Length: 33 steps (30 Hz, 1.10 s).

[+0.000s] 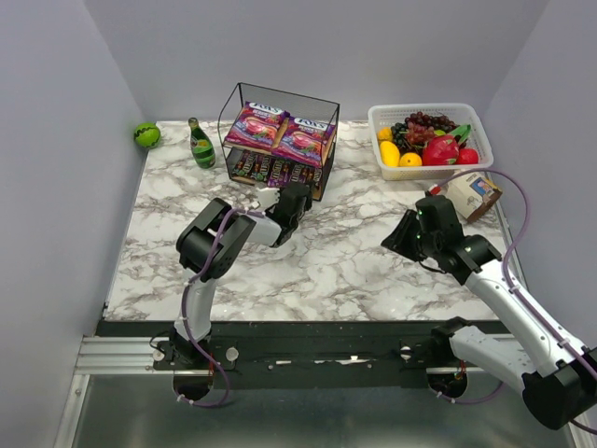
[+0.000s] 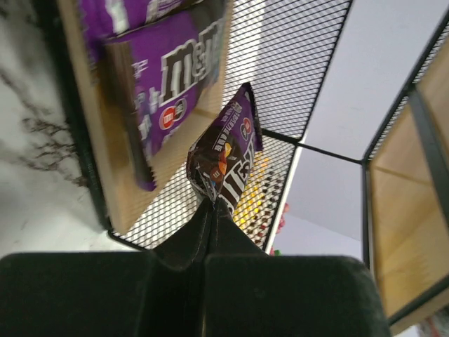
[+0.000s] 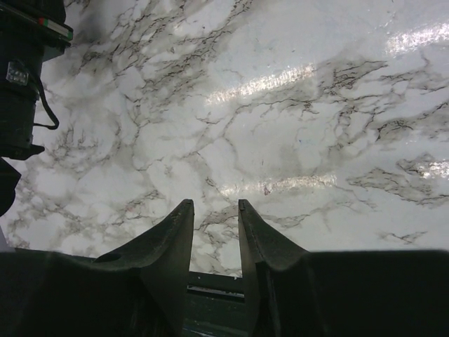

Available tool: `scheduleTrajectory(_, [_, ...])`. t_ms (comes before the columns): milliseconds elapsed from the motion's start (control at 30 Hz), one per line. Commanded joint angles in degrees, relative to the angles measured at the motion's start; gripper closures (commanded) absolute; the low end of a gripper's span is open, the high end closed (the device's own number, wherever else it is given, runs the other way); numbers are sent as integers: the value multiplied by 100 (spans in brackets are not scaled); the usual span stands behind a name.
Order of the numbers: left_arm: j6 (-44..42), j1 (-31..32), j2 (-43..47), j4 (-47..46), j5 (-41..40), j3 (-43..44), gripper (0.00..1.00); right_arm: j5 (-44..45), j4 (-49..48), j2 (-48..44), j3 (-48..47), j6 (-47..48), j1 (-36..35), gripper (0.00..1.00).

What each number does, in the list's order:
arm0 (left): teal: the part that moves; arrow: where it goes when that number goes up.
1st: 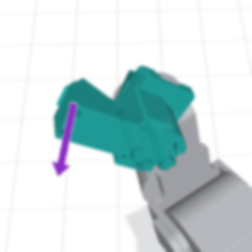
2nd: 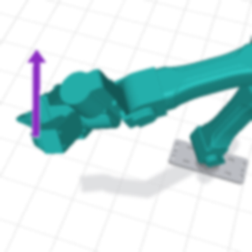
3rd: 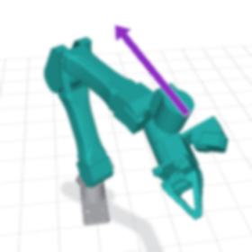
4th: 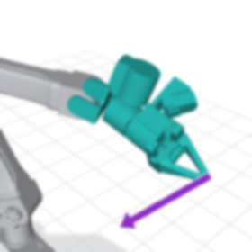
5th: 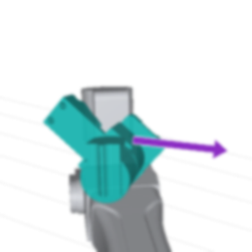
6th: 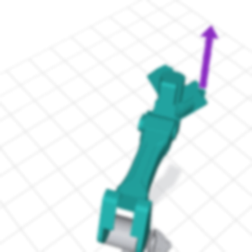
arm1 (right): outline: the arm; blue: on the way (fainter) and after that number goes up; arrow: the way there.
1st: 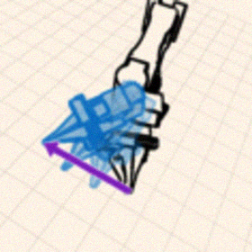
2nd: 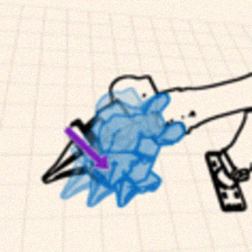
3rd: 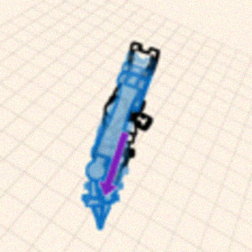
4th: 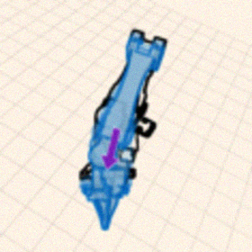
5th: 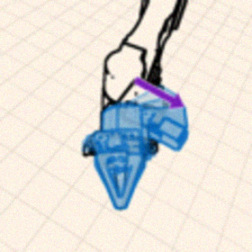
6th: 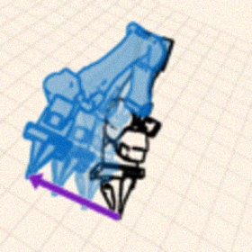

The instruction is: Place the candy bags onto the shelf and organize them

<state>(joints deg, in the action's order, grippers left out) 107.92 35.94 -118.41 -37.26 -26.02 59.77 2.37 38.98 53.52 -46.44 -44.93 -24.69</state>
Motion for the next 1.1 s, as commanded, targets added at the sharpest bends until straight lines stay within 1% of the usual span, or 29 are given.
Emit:
scheduleTrajectory(0, [186, 106, -24, 692, -245, 123, 100, 194, 153, -122, 82, 89, 61, 60])
scheduleTrajectory(100, [160, 141, 46, 1061, -281, 167, 100, 185, 162, -122, 82, 98, 78, 60])
scheduleTrajectory(300, [151, 141, -24, 1141, -219, 228, 100, 167, 154, -105, 82, 116, 113, 60])
scheduleTrajectory(400, [89, 132, -51, 1342, -149, 316, 100, 176, 145, -87, 73, 142, 122, 60])
scheduleTrajectory(433, [89, 132, -59, 1413, -132, 377, 99, 167, 153, -87, 64, 151, 122, 60])
scheduleTrajectory(467, [72, 132, -85, 1414, -105, 386, 96, 176, 162, -87, 64, 151, 139, 60])
scheduleTrajectory(567, [-86, 115, -112, 1379, -35, 465, 91, 167, 154, -78, 73, 160, 140, 60])
scheduleTrajectory(767, [-315, 62, -139, 1730, 53, 641, 88, 167, 180, -87, 73, 160, 166, 60])
scheduleTrajectory(933, [-517, 9, -182, 1801, 150, 746, 87, 158, 171, -87, 82, 151, 175, 60])
scheduleTrajectory(1067, [-640, -26, -183, 1748, 176, 703, 83, 141, 189, -96, 91, 142, 184, 60])
